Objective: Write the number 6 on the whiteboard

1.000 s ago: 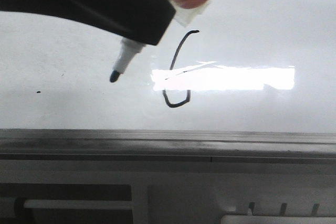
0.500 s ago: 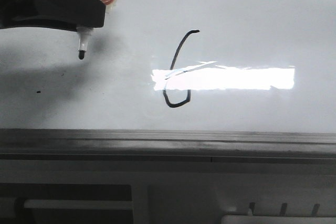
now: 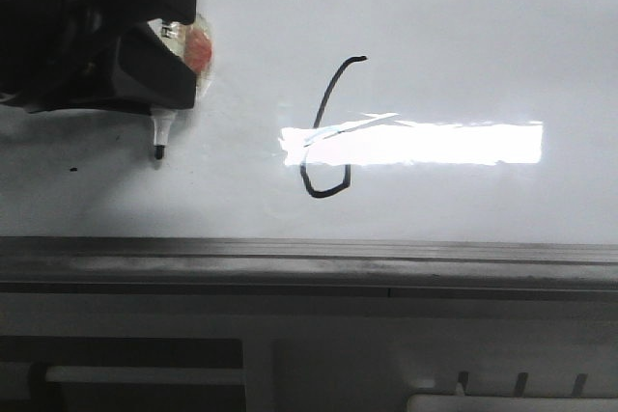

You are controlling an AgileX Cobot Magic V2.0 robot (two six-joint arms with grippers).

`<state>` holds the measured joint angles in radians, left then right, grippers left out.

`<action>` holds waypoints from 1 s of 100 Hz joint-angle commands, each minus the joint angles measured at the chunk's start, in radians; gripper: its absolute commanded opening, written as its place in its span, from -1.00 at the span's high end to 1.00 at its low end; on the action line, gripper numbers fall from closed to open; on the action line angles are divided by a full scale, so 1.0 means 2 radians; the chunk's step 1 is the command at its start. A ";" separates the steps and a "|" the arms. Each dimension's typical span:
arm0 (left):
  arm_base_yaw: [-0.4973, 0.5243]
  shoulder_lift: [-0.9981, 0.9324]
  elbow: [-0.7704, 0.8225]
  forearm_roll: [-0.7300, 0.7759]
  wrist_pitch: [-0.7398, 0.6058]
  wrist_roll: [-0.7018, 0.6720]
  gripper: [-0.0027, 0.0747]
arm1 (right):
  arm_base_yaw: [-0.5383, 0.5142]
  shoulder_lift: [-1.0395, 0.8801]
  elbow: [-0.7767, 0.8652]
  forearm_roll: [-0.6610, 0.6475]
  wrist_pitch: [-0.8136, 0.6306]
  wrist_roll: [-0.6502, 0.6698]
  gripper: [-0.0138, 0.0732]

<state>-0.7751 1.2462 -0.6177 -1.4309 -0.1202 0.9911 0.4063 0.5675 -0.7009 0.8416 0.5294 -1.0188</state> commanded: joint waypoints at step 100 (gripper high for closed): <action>0.001 0.024 -0.008 -0.030 -0.047 -0.002 0.34 | -0.002 0.001 0.015 0.021 -0.020 0.003 0.84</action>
<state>-0.7813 1.2712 -0.6276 -1.4718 -0.0850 0.9911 0.4063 0.5675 -0.6491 0.8462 0.5336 -1.0140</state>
